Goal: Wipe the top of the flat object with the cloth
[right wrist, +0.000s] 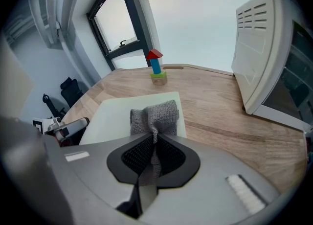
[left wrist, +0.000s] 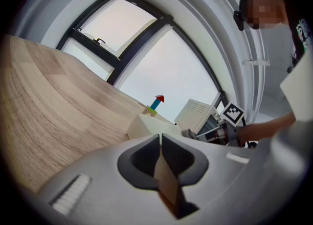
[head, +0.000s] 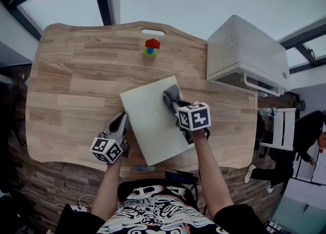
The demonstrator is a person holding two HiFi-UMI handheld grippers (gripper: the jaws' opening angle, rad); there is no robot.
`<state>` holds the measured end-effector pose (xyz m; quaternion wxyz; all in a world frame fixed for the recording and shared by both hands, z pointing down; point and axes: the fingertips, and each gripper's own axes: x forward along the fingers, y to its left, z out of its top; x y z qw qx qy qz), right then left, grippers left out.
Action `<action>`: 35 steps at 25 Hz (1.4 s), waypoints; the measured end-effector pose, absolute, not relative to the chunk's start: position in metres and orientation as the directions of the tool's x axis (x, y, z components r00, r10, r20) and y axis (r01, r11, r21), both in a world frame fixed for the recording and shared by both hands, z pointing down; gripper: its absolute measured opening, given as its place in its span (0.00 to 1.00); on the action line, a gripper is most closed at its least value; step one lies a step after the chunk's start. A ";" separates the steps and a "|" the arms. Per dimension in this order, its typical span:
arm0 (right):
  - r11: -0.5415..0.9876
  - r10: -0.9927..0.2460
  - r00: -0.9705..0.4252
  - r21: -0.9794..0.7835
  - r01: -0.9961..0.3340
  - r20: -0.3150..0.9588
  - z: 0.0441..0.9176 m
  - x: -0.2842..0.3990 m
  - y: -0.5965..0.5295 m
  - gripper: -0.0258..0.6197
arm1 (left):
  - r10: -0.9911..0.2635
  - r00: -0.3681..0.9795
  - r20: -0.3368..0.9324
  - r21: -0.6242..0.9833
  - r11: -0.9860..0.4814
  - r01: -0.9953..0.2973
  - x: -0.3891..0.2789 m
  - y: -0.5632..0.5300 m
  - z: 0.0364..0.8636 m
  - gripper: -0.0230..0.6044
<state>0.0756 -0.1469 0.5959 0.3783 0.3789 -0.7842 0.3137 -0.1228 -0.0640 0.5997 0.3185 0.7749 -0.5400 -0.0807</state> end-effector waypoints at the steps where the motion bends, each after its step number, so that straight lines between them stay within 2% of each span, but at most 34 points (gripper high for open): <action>1: 0.519 -0.354 -0.425 -0.203 -0.830 0.833 0.596 0.074 -0.149 0.07 | -0.888 0.405 0.218 0.581 -0.216 -0.785 -0.123 -0.064 0.600 0.15; 16: 0.549 -0.347 -0.436 -0.197 -0.812 0.830 0.594 0.047 -0.173 0.07 | -0.887 0.407 0.219 0.582 -0.217 -0.784 -0.123 -0.063 0.600 0.13; 26: 0.633 -0.312 -0.434 -0.156 -0.758 0.845 0.592 0.021 -0.185 0.07 | -0.887 0.408 0.218 0.583 -0.217 -0.783 -0.123 -0.063 0.600 0.13; 35: 0.645 -0.297 -0.480 -0.197 -0.738 0.826 0.592 -0.004 -0.182 0.07 | -0.891 0.397 0.220 0.573 -0.212 -0.792 -0.123 -0.063 0.600 0.13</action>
